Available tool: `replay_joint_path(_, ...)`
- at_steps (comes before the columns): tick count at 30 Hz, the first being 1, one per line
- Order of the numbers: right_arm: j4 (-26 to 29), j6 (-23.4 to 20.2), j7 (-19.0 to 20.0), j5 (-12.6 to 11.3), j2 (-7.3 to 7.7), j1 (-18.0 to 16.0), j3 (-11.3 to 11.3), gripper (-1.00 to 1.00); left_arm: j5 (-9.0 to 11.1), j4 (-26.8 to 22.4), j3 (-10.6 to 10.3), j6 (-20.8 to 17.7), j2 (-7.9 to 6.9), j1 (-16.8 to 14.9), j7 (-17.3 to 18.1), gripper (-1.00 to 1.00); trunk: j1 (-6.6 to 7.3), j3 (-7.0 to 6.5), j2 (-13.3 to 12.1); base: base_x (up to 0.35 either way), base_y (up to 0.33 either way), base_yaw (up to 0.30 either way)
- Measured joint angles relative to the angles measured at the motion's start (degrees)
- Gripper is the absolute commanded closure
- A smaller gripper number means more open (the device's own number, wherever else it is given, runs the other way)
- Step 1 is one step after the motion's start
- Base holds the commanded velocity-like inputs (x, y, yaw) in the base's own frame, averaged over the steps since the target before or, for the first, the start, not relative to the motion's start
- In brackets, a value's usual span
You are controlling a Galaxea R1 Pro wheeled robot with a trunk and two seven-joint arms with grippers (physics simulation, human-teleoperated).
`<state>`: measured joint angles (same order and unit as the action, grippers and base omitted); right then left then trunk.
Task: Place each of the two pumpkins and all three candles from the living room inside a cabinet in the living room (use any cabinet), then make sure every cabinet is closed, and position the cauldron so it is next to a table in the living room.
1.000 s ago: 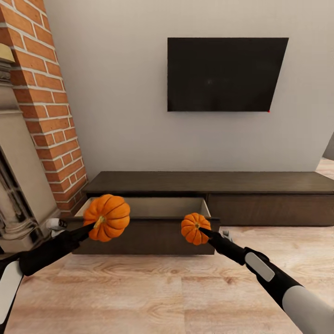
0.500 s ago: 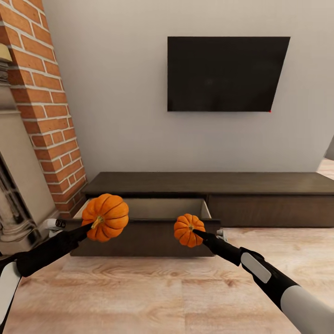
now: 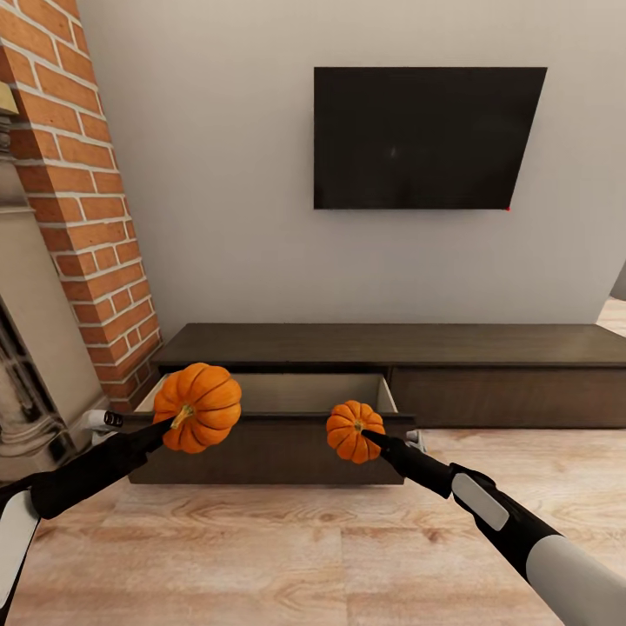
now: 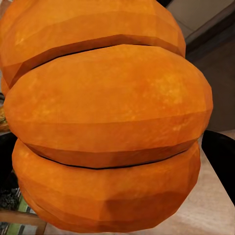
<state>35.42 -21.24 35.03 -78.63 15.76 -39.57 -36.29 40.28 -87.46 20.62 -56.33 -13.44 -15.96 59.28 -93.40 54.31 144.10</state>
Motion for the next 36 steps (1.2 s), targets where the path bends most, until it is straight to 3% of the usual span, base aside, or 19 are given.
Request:
replay_joint_path(19,0.02,-0.59,0.03,-0.06,-0.24,-0.09,0.18,1.0,-0.26,0.3,-0.51,0.01,0.1,0.01,-0.27,1.0,0.0,0.0,0.0,0.0,0.0,0.0)
replay_joint_path(23,0.01,-4.64,-1.19,-0.38,-0.27,-3.4,0.54,1.0,-0.08,0.46,-1.53,-0.11,0.19,-0.63,-0.94,1.0,0.01,-0.01,0.0,0.02,0.0,0.0)
replay_joint_path(26,-0.11,-6.73,-6.16,-0.36,-0.67,-6.86,0.59,1.0,-0.09,1.7,-1.86,0.0,0.21,-2.31,-3.89,1.0,0.01,-0.01,0.0,0.068,0.0,0.0)
replay_joint_path(30,-0.13,-7.64,-15.69,-0.77,-3.75,-11.23,0.56,1.0,0.02,7.1,-1.99,0.12,0.25,-6.32,-10.93,1.0,0.01,-0.01,-0.01,0.077,0.0,0.0)
replay_joint_path(33,-0.29,-7.7,-20.56,-0.66,-5.78,-13.19,0.52,1.0,0.14,12.92,-2.01,0.07,0.03,-10.08,-12.9,1.0,0.0,0.0,-0.01,0.041,0.0,0.0)
replay_joint_path(36,-0.36,-7.65,-24.89,-0.53,-6.75,-13.78,0.5,1.0,0.04,18.9,-2.02,0.06,-0.3,-13.73,-13.52,1.0,0.0,0.0,-0.01,0.01,0.0,0.0)
